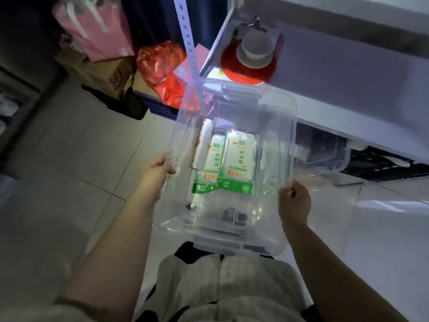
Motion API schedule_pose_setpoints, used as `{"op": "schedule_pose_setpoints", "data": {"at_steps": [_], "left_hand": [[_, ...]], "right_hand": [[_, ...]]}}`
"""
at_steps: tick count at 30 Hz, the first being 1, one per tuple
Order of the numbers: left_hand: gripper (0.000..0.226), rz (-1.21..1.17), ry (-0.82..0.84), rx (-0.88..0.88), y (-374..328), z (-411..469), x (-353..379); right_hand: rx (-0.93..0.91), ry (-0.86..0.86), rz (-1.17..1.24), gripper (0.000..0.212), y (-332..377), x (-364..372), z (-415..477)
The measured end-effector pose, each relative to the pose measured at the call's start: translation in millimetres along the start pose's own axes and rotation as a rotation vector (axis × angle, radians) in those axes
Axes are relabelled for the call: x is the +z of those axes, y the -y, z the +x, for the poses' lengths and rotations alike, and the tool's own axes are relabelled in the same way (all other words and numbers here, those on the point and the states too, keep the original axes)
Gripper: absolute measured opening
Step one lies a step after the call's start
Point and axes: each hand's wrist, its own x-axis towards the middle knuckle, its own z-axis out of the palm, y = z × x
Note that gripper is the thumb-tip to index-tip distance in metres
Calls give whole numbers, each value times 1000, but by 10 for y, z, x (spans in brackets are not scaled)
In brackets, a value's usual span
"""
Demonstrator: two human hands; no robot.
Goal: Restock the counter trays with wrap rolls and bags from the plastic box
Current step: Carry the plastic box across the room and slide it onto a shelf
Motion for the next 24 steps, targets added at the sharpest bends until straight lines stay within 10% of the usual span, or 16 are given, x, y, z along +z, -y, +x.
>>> {"op": "schedule_pose_setpoints", "data": {"at_steps": [24], "left_hand": [[51, 381, 297, -348, 190, 2185, 154]], "right_hand": [[159, -219, -296, 28, -605, 1512, 261]]}}
